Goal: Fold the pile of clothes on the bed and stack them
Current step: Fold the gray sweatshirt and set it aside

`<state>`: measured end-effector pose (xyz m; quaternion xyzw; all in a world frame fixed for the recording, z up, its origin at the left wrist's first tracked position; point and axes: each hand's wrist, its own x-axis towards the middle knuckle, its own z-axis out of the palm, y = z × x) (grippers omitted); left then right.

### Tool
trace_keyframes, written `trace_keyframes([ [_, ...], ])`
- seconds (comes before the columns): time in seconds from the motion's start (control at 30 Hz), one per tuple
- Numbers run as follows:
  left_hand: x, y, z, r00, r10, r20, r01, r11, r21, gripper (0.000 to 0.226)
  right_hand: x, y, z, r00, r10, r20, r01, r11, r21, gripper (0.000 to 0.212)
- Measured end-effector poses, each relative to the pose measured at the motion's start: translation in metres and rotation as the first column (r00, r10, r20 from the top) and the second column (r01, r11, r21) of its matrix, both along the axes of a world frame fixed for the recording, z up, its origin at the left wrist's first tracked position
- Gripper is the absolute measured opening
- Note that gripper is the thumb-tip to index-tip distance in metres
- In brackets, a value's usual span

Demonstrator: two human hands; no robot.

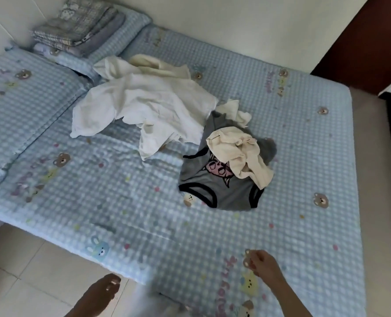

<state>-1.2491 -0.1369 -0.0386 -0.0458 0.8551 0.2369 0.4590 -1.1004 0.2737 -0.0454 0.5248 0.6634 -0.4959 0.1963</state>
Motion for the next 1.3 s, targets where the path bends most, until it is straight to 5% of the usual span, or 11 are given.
trace_keyframes([
  [0.17, -0.139, 0.12, -0.035, 0.947, -0.285, -0.147, 0.293, 0.955, 0.035, 0.019, -0.058, 0.017, -0.027, 0.996, -0.021, 0.092, 0.009, 0.991, 0.132, 0.012],
  [0.33, -0.211, 0.218, -0.099, 0.698, -0.622, -0.356, 0.648, 0.76, -0.056, 0.047, -0.122, 0.039, -0.076, 0.983, 0.17, 0.075, -0.183, 0.956, 0.229, 0.031],
  [0.47, -0.239, 0.26, -0.153, 0.557, -0.648, -0.519, 0.747, 0.664, -0.028, 0.066, -0.163, 0.058, -0.131, 0.937, 0.335, 0.098, -0.349, 0.893, 0.285, 0.047],
  [0.6, -0.266, 0.287, -0.2, 0.148, -0.765, -0.627, 0.902, 0.364, -0.231, 0.089, -0.181, 0.072, -0.194, 0.774, 0.607, 0.18, -0.626, 0.695, 0.354, 0.066],
  [0.7, -0.285, 0.299, -0.224, -0.038, -0.813, -0.581, 0.937, 0.172, -0.303, 0.086, -0.184, 0.082, -0.213, 0.705, 0.673, 0.225, -0.693, 0.585, 0.421, 0.075],
  [0.83, -0.295, 0.315, -0.227, -0.024, -0.801, -0.598, 0.951, 0.165, -0.26, 0.056, -0.189, 0.094, -0.211, 0.739, 0.654, 0.16, -0.581, 0.499, 0.644, 0.056],
  [0.93, -0.282, 0.309, -0.217, 0.103, -0.774, -0.625, 0.941, 0.279, -0.19, 0.066, -0.176, 0.091, -0.196, 0.816, 0.578, 0.01, -0.478, 0.665, 0.574, 0.04],
  [1.07, -0.265, 0.284, -0.186, 0.113, -0.711, -0.694, 0.924, 0.332, -0.19, 0.066, -0.142, 0.088, -0.159, 0.881, 0.473, 0.003, -0.411, 0.763, 0.498, 0.042],
  [1.3, -0.25, 0.251, -0.098, 0.117, -0.576, -0.809, 0.896, 0.412, -0.164, 0.052, -0.101, 0.072, -0.073, 0.93, 0.364, -0.058, -0.267, 0.774, 0.574, 0.041],
])
